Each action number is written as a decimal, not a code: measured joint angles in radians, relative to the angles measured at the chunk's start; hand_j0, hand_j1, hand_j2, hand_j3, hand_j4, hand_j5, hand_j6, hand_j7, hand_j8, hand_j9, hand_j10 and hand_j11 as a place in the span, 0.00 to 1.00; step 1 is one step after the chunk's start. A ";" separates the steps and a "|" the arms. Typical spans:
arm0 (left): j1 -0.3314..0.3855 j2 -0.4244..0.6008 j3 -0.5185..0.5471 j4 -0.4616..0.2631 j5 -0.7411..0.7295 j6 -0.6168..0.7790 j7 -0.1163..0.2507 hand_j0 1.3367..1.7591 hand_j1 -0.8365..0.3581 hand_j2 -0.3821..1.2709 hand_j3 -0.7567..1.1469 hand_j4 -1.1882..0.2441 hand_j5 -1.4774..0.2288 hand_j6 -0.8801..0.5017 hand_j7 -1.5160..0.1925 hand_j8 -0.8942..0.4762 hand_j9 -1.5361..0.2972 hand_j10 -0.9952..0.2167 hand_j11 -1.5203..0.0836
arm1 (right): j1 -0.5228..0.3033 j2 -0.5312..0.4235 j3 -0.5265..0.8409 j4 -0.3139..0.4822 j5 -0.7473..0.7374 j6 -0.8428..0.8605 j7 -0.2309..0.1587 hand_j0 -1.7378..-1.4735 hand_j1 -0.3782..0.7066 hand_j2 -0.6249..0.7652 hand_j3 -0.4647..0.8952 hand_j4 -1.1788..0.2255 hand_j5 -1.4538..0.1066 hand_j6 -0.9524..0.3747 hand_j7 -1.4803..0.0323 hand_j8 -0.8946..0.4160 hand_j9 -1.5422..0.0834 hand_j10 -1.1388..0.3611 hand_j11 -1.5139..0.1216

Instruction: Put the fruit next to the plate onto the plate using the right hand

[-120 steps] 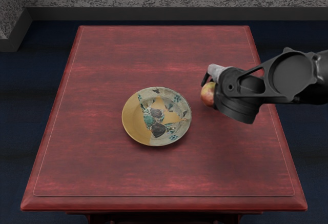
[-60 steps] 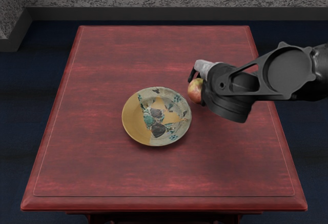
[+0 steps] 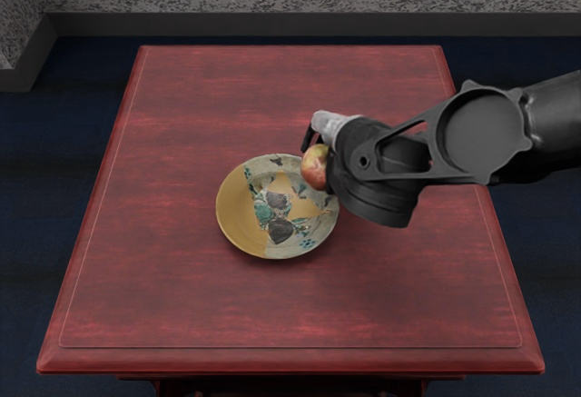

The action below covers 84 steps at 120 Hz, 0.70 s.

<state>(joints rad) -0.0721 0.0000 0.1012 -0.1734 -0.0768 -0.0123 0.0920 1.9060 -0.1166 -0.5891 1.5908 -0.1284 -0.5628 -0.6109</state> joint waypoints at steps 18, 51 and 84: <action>-0.001 0.000 0.000 0.000 0.000 0.000 0.000 0.76 0.98 0.23 0.40 0.82 0.86 0.63 0.88 0.65 0.83 0.81 0.94 | 0.001 0.028 0.014 0.000 0.000 -0.001 0.000 0.30 0.48 0.44 0.34 0.52 0.55 0.47 0.59 0.41 0.58 0.46 0.56; -0.001 0.000 0.000 0.000 0.000 0.000 0.000 0.76 0.98 0.23 0.40 0.82 0.86 0.63 0.88 0.65 0.83 0.81 0.94 | -0.003 0.061 0.022 0.000 0.000 -0.035 0.000 0.30 0.44 0.42 0.34 0.56 0.60 0.46 0.64 0.41 0.63 0.50 0.61; 0.000 0.000 0.000 0.000 0.000 0.000 0.000 0.76 0.98 0.23 0.40 0.82 0.86 0.63 0.88 0.65 0.83 0.81 0.94 | 0.004 0.076 0.023 0.000 0.000 -0.047 0.000 0.30 0.18 0.44 0.34 0.74 0.81 0.62 0.85 0.58 0.83 0.66 0.81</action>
<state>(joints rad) -0.0725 0.0000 0.1012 -0.1733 -0.0767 -0.0123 0.0920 1.9105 -0.0409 -0.5658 1.5907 -0.1287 -0.6099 -0.6109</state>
